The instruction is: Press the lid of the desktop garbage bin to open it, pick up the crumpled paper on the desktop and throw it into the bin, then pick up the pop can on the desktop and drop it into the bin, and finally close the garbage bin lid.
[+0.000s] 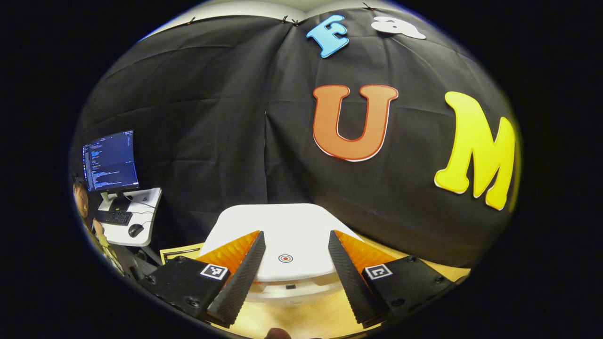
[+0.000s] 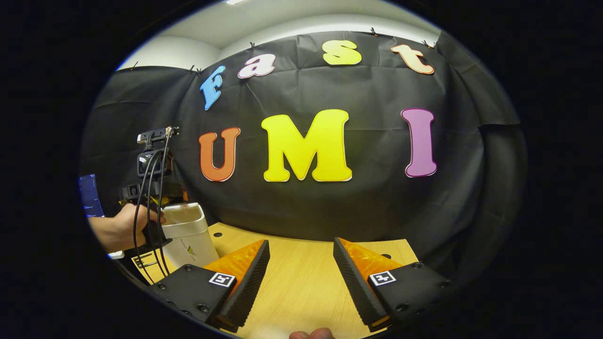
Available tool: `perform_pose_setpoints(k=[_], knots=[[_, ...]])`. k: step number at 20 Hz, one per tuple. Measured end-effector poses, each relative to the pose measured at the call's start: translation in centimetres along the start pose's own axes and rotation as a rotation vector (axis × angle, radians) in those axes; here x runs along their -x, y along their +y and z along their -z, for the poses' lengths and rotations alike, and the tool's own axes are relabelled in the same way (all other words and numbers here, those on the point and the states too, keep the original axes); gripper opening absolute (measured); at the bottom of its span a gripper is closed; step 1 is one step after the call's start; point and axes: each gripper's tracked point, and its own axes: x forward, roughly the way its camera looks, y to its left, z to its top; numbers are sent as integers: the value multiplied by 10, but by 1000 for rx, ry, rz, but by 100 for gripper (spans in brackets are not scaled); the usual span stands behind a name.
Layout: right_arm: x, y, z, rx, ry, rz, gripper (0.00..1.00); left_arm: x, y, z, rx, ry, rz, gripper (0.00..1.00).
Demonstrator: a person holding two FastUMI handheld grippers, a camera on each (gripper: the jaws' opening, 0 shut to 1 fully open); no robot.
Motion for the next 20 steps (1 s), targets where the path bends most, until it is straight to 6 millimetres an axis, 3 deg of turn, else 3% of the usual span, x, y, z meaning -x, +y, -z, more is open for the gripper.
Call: perform_pose_setpoints(k=[3, 11, 17, 19, 20], knots=[[0, -2, 1, 2, 5, -5, 88, 6, 1, 26, -14, 9, -6, 89], [-5, 3, 11, -25, 31, -30, 88, 3, -1, 39, -76, -20, 21, 90], [-5, 15, 3, -10, 2, -21, 88, 11, -8, 23, -77, -64, 135, 91], [-2, 19, -1, -14, -11, -6, 88, 26, -12, 7, -106, -109, 191, 91], [2, 23, -5, -15, -26, 5, 88, 42, -20, -8, -122, -152, 248, 90]])
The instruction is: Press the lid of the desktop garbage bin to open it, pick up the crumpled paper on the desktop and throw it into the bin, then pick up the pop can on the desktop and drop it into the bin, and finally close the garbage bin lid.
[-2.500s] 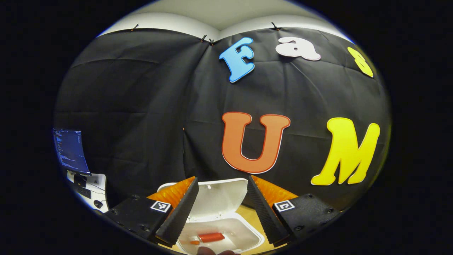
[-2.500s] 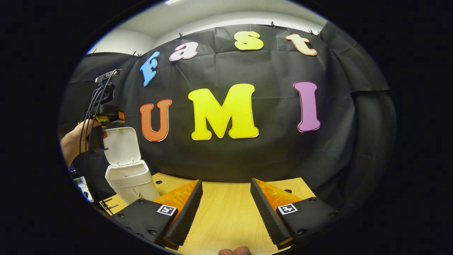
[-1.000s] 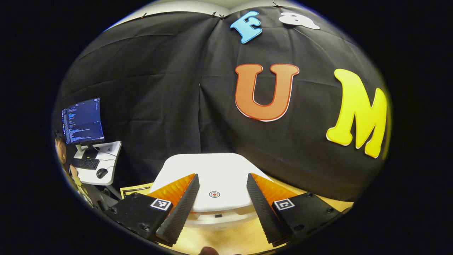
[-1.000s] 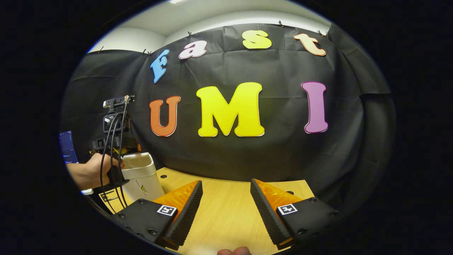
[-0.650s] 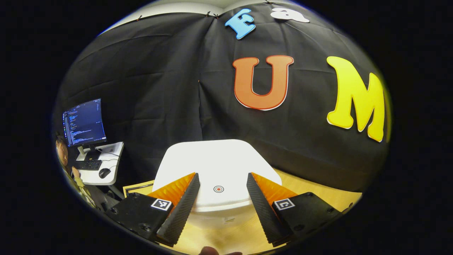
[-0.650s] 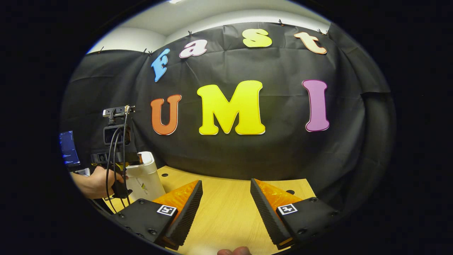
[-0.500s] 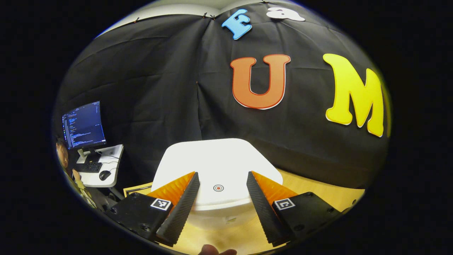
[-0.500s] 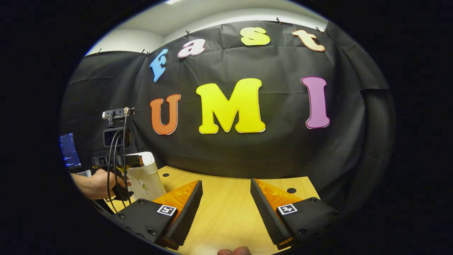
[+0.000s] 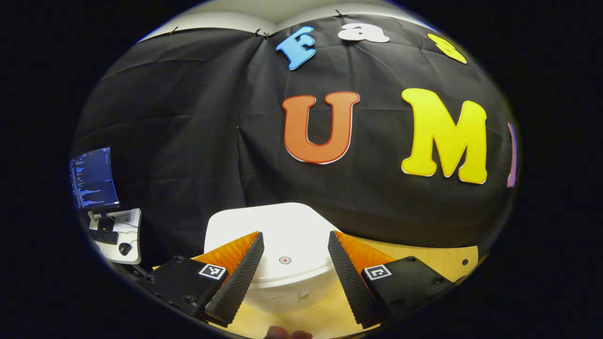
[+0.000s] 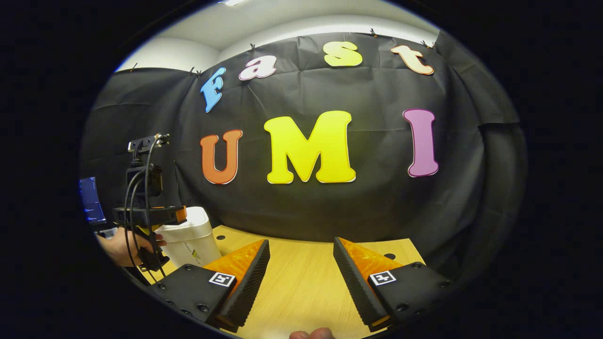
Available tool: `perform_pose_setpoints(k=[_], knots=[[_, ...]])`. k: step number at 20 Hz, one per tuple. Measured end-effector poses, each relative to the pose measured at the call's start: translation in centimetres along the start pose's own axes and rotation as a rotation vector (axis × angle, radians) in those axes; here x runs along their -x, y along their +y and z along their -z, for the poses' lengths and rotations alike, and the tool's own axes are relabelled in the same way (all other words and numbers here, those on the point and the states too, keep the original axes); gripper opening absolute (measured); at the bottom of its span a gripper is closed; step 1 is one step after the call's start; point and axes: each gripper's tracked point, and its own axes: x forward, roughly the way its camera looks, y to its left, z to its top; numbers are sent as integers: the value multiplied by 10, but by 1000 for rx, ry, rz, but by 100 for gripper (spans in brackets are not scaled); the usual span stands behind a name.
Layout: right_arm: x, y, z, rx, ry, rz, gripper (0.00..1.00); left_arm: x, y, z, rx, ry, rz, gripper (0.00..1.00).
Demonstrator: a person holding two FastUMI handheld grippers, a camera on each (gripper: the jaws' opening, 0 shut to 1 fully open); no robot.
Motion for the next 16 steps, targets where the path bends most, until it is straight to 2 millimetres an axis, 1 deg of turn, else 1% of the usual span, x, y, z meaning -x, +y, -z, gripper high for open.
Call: perform_pose_setpoints(k=[1, 2, 4, 5, 9, 10, 11, 12, 13, 14, 15, 16], knots=[[3, 2, -2, 2, -10, 8, 88, 13, -11, -15, -26, -45, 63, 90], [6, 5, -5, 3, -18, 16, 88, 22, -19, -25, -50, -73, 103, 91], [11, 9, -9, 3, -33, 31, 87, 39, -28, -37, -60, -102, 172, 90], [15, 11, -12, 3, -44, 43, 87, 51, -32, -41, -66, -114, 213, 91], [31, 14, -18, 20, -78, 109, 88, 91, -54, -44, -80, -164, 349, 91], [35, 15, -19, 19, -84, 116, 88, 97, -57, -41, -83, -171, 370, 91], [38, 16, -21, 21, -93, 131, 87, 110, -60, -38, -86, -178, 409, 91], [42, 16, -25, 24, -103, 140, 88, 115, -54, -32, -85, -183, 429, 91], [46, 16, -27, 27, -112, 153, 88, 121, -56, -30, -81, -185, 449, 90], [48, 15, -28, 28, -120, 164, 88, 127, -61, -28, -73, -185, 478, 90], [52, 13, -30, 27, -125, 183, 86, 140, -71, -25, -54, -184, 541, 90], [54, 11, -29, 30, -122, 193, 87, 148, -71, -25, -49, -188, 564, 90]])
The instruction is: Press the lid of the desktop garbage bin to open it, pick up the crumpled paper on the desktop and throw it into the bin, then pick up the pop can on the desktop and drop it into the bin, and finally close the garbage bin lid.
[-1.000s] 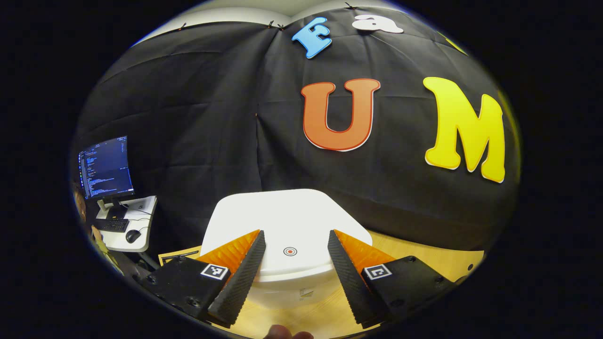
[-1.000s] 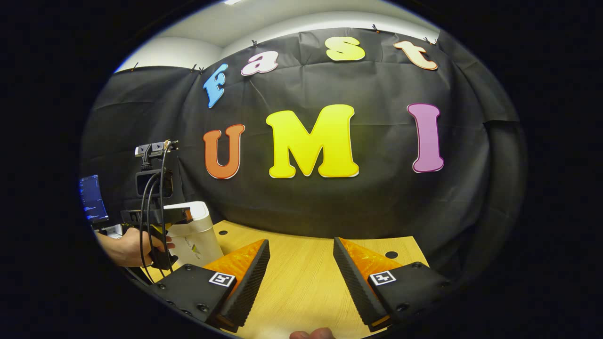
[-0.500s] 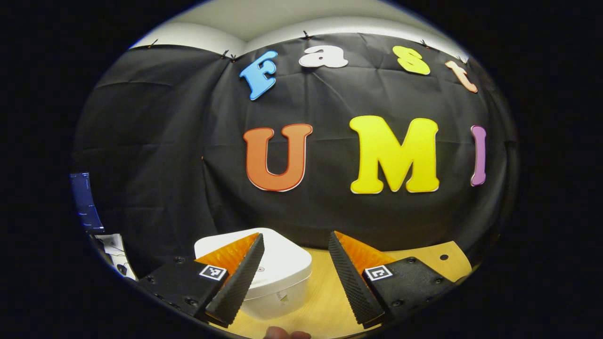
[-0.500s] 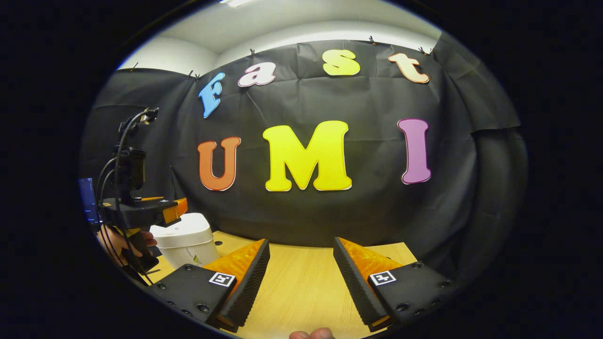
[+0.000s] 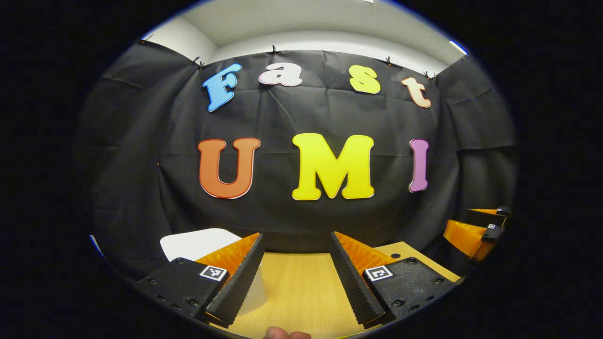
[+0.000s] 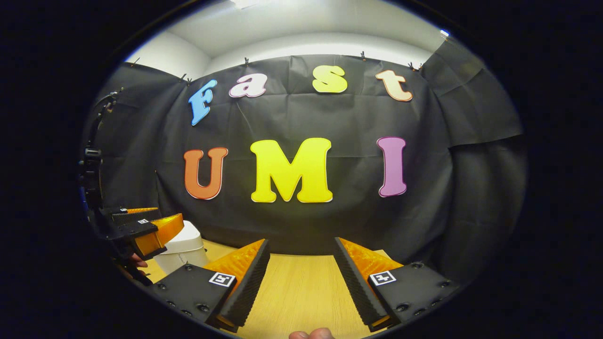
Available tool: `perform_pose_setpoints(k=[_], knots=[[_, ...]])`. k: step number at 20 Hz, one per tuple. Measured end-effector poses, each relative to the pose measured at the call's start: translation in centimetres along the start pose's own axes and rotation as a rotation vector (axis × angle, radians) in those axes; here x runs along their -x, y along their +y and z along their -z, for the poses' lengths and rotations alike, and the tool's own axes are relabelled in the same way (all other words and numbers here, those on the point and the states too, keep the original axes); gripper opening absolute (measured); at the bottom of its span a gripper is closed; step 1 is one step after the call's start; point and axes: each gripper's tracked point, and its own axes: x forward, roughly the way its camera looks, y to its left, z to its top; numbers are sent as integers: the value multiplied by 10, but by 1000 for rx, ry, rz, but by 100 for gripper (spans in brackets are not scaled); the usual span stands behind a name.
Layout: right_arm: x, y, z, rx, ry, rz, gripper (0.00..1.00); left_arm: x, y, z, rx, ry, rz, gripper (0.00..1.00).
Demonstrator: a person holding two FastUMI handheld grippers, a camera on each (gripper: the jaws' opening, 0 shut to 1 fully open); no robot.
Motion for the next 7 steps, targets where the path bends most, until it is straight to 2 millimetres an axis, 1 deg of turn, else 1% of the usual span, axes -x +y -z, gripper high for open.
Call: perform_pose_setpoints(k=[1, 3, 6, 7], knots=[[3, -1, -1, -1, 0, 10, 88, 5, -2, -4, -4, -10, 9, 91], [6, -2, -2, -4, -4, 23, 88, 7, -6, -4, -7, -14, 21, 91], [10, -1, -5, 6, -14, 39, 88, 13, -11, 3, -31, -6, 41, 91], [13, 1, -5, 10, -16, 40, 88, 17, -14, 10, -26, 13, 47, 91]])
